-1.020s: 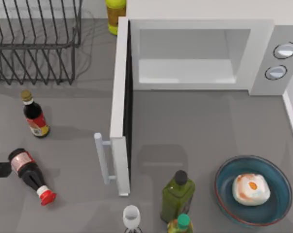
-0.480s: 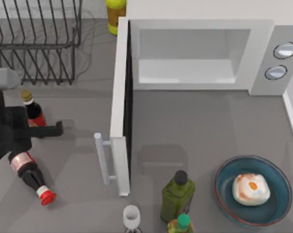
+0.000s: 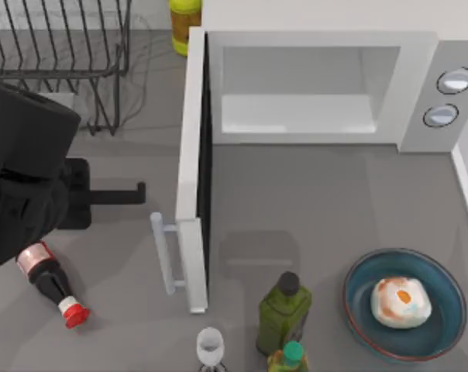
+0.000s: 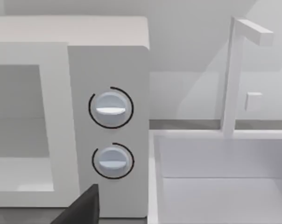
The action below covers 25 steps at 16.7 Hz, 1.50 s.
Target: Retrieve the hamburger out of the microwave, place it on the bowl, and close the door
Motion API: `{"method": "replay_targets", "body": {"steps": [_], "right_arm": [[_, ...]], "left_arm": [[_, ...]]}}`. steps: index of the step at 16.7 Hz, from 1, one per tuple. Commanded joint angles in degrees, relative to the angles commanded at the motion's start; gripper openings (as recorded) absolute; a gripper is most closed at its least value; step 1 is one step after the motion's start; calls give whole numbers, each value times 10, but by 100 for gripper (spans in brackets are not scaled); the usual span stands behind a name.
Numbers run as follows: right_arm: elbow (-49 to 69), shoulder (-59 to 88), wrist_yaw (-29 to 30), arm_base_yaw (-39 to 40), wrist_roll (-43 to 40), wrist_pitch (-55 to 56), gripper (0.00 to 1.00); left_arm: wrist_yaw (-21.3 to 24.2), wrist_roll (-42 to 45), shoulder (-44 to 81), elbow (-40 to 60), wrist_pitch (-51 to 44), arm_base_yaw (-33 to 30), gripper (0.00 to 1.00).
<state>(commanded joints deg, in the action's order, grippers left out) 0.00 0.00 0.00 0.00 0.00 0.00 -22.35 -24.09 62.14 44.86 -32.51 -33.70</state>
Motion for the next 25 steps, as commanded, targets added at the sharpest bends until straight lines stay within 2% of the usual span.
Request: {"method": "replay_targets", "body": {"steps": [5, 12, 16, 18, 19, 21, 25], "right_arm": [[0, 0, 0, 0, 0, 0, 100], [0, 0, 0, 0, 0, 0, 100], [0, 0, 0, 0, 0, 0, 100], [0, 0, 0, 0, 0, 0, 100], [0, 0, 0, 0, 0, 0, 100], [0, 0, 0, 0, 0, 0, 100], [0, 0, 0, 0, 0, 0, 100]], "left_arm": [[2, 0, 7, -20, 23, 2, 0], [2, 2, 69, -151, 232, 2, 0], [2, 4, 86, -192, 279, 3, 0], [2, 4, 86, -192, 279, 3, 0], [5, 2, 57, -140, 270, -28, 0], [-4, -7, 66, -130, 268, -37, 0], [-59, -71, 156, -60, 254, -120, 0]]}}
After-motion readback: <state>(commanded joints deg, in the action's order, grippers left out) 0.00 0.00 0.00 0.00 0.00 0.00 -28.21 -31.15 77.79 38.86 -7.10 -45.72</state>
